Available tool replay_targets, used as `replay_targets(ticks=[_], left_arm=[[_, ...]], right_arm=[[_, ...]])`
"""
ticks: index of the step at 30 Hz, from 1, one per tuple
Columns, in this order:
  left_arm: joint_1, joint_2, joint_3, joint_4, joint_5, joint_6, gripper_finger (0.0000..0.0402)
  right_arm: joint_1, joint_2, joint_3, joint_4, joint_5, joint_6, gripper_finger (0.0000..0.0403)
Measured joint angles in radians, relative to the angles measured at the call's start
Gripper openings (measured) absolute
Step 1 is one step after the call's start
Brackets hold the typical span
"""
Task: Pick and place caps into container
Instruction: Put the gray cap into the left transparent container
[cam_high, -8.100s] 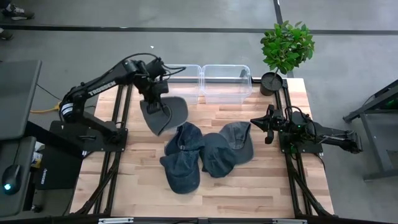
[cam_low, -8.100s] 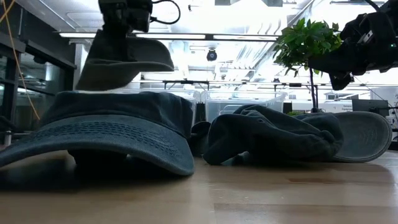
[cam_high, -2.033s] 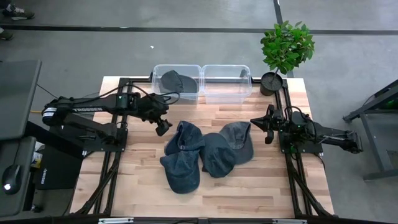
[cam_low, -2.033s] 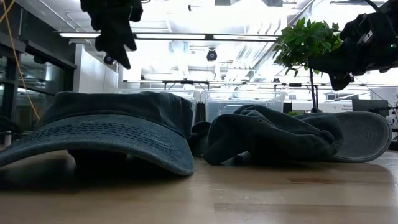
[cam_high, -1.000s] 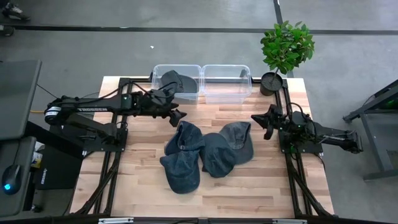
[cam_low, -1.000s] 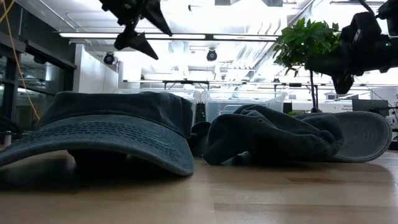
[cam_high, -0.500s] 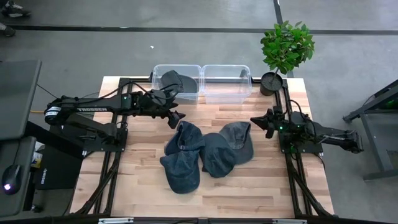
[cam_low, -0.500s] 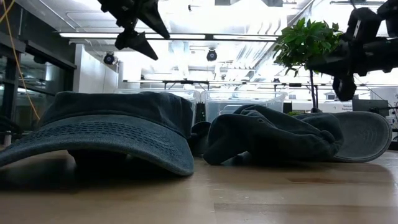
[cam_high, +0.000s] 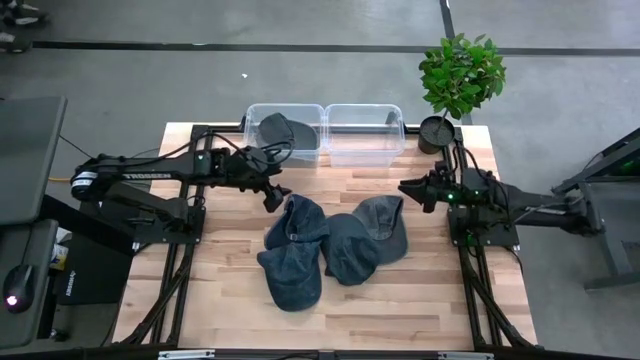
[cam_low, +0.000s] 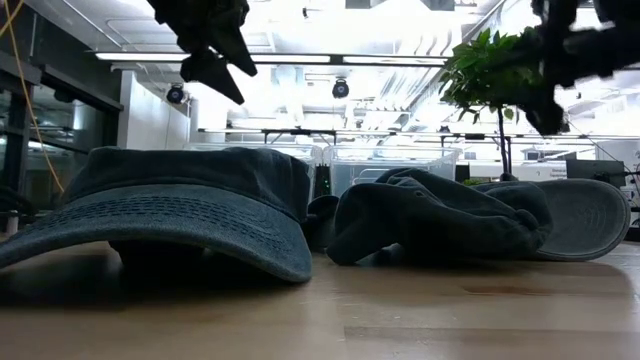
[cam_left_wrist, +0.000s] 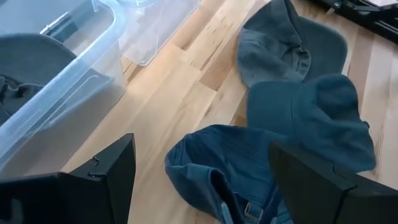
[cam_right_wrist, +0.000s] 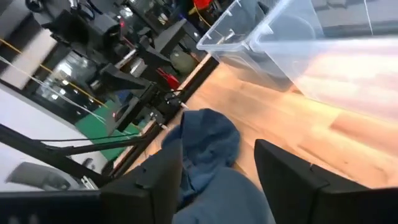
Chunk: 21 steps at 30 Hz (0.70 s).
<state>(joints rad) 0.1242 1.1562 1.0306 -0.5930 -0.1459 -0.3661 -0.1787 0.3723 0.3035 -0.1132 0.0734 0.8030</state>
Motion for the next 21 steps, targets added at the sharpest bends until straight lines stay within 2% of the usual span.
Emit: replay_targets(ticks=[6, 14, 17, 21], left_arm=[[0.000, -0.022, 0.000, -0.011, -0.002, 0.046, 0.0293], [0.000, -0.061, 0.001, -0.033, -0.029, 0.095, 0.0293], [0.000, -0.076, 0.001, -0.035, -0.048, 0.115, 0.0293], [0.000, -0.087, -0.001, -0.059, -0.053, 0.133, 0.0293]], right_arm=[[0.000, 0.252, 0.311, -0.314, 0.040, -0.017, 0.0200], [0.000, 0.575, 0.753, -0.986, 0.151, 0.121, 0.0200], [0.000, 0.658, 0.854, -1.155, 0.161, 0.193, 0.0200], [0.017, 0.737, 0.881, -1.254, 0.143, 0.274, 0.0200]])
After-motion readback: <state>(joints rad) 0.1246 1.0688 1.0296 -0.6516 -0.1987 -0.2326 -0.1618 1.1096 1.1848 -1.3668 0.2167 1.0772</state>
